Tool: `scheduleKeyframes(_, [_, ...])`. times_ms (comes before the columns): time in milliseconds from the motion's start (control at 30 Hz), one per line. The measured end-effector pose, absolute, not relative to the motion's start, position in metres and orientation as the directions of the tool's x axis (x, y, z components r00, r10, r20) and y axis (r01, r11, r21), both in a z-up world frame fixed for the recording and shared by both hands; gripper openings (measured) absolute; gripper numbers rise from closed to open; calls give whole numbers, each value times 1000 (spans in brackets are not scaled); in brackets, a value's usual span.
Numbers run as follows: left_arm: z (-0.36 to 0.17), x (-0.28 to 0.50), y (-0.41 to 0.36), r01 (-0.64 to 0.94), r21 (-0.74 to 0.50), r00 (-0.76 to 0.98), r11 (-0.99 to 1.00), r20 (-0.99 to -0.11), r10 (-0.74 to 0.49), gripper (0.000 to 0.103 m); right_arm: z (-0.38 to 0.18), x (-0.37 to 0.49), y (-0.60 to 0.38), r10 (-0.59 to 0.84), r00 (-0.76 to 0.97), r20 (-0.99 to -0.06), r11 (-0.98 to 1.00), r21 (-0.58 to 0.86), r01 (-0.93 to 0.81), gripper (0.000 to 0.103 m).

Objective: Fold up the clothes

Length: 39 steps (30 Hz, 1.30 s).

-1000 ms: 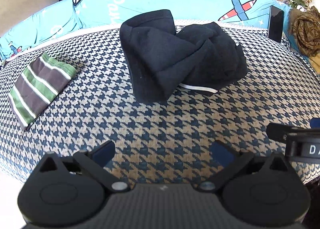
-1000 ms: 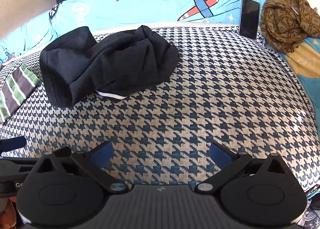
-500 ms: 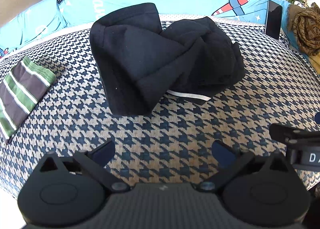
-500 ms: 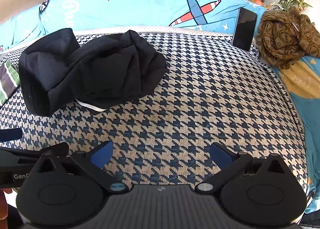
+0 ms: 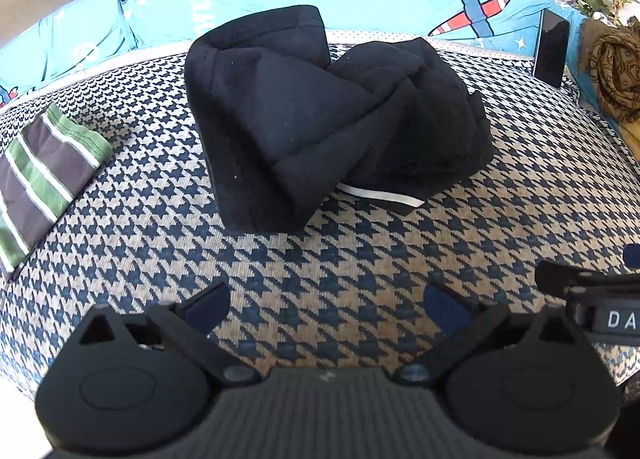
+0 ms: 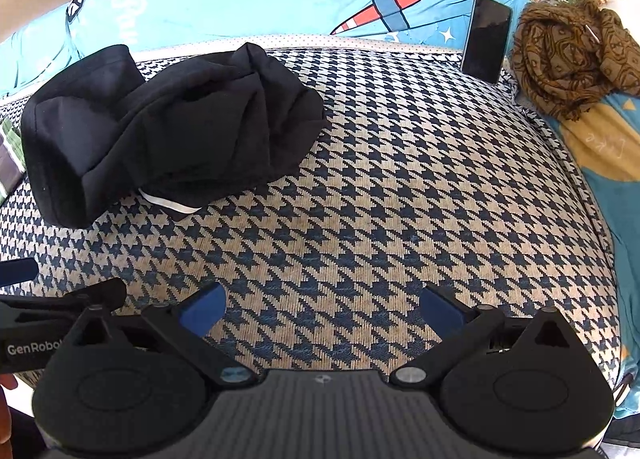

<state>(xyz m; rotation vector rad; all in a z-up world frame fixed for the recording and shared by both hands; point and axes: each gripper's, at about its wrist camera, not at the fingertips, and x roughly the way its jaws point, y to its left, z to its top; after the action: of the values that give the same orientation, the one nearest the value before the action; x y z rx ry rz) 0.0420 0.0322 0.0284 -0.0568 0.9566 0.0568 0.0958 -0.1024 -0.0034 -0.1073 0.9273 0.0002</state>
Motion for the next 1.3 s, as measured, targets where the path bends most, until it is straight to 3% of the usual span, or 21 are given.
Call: scheduleKeyframes(1300, [29,40,25,-57,27,597,998,-801,56,103,-3,95,-104,-72,605,-793,993,-115,-33,103])
